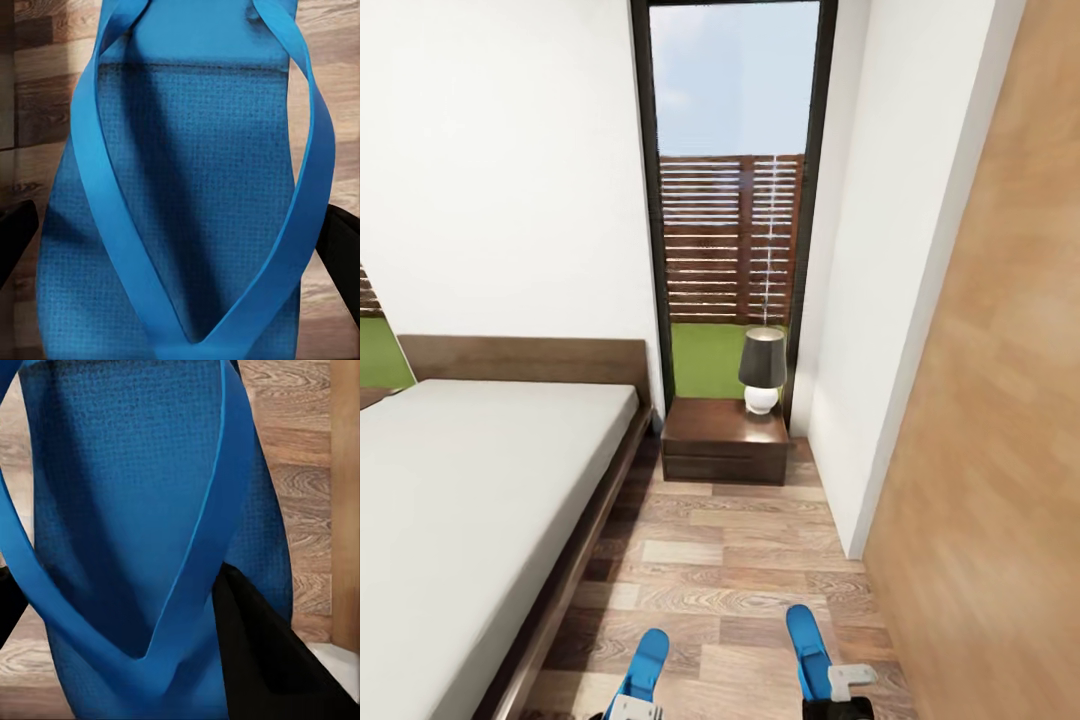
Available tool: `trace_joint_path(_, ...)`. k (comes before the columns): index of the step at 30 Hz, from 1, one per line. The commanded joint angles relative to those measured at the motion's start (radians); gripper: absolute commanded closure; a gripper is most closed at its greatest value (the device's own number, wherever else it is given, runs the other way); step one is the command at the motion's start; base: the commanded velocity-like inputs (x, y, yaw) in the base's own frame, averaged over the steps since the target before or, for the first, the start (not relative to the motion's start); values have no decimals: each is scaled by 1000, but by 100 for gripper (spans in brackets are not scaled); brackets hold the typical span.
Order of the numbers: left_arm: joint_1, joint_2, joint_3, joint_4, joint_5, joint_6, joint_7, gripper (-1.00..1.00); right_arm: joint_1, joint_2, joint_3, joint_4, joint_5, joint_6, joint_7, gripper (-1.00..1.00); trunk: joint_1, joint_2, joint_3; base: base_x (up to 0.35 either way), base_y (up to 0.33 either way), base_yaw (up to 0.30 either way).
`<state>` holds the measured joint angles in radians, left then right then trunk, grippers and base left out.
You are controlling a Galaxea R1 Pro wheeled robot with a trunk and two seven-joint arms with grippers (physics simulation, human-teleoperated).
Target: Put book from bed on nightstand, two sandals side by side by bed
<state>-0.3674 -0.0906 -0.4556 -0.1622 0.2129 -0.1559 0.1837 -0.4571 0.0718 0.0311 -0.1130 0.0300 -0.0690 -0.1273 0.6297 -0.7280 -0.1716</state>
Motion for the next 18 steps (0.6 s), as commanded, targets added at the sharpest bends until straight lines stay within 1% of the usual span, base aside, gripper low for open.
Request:
trace_joint_path(1, -1, 0, -9, 1, 15, -4, 5, 100, 2, -1, 3, 4, -1, -3, -4, 100, 0, -1, -1, 149, 0, 0)
trace_joint_path(5, -1, 0, -10, 2, 30, -5, 5, 100, 16, -3, 4, 13, -1, -4, -5, 100, 0, -1, -1, 144, 0, 0)
trace_joint_path(9, 0, 0, -11, 2, 33, -6, 5, 100, 23, -4, 4, 18, -1, -4, -5, 100, 0, -1, -1, 129, 0, 0)
trace_joint_path(18, 1, 0, -12, 2, 34, 5, 8, 100, 60, -2, 4, 19, -2, -5, -5, 100, 0, -1, -1, 90, 0, 0)
